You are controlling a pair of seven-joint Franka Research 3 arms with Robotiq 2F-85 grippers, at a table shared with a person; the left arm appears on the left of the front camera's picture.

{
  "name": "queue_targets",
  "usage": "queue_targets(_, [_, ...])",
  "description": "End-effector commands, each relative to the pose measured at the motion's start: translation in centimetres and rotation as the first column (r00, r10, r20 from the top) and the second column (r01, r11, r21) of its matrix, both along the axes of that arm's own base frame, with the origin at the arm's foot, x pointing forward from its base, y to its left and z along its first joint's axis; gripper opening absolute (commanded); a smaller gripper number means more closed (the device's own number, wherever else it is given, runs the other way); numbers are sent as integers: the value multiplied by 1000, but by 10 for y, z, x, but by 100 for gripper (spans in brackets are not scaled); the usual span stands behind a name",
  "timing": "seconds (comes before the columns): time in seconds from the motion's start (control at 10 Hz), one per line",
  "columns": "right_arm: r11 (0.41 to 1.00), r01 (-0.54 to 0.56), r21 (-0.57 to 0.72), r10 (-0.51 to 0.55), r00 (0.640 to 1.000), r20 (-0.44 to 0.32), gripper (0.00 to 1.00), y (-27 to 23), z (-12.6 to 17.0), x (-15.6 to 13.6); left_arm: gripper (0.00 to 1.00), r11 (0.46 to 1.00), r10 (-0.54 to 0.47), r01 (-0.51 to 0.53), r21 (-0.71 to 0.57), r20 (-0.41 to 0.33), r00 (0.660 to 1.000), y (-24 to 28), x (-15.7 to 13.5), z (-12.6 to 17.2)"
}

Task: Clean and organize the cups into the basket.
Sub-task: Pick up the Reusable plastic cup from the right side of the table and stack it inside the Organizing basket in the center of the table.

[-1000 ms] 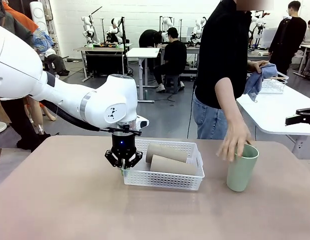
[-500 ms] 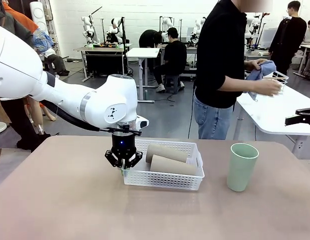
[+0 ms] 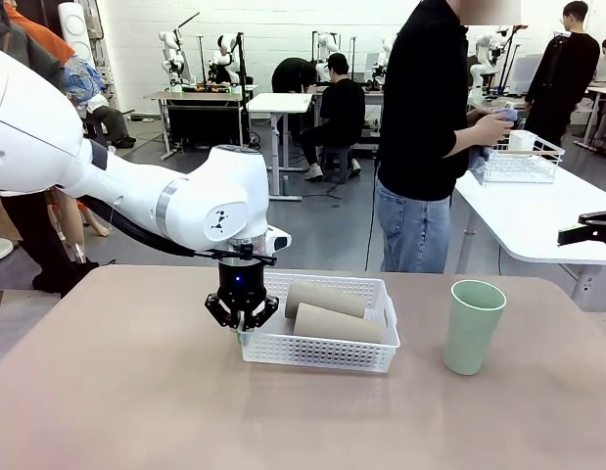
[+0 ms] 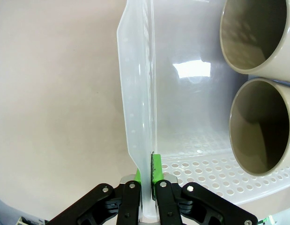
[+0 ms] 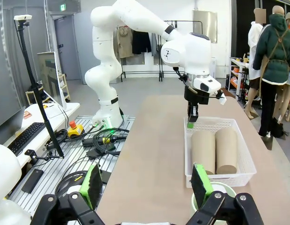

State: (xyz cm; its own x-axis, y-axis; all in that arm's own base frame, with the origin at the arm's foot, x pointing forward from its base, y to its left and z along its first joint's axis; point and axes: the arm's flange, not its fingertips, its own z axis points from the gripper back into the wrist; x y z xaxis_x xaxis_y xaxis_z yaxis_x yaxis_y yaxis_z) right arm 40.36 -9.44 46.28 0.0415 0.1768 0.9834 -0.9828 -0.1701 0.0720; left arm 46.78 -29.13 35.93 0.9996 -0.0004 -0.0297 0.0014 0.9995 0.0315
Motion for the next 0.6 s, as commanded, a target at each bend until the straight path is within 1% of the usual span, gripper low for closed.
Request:
queue_targets(0.0, [1000,9,-6,-9,1000,-14,100,3,0,-5,0,1000,-7,7,1,1,1000,2,0,1])
queue_targets(0.5, [1000,9,-6,-9,1000,-14,100,3,0,-5,0,1000,-7,7,1,1,1000,2,0,1])
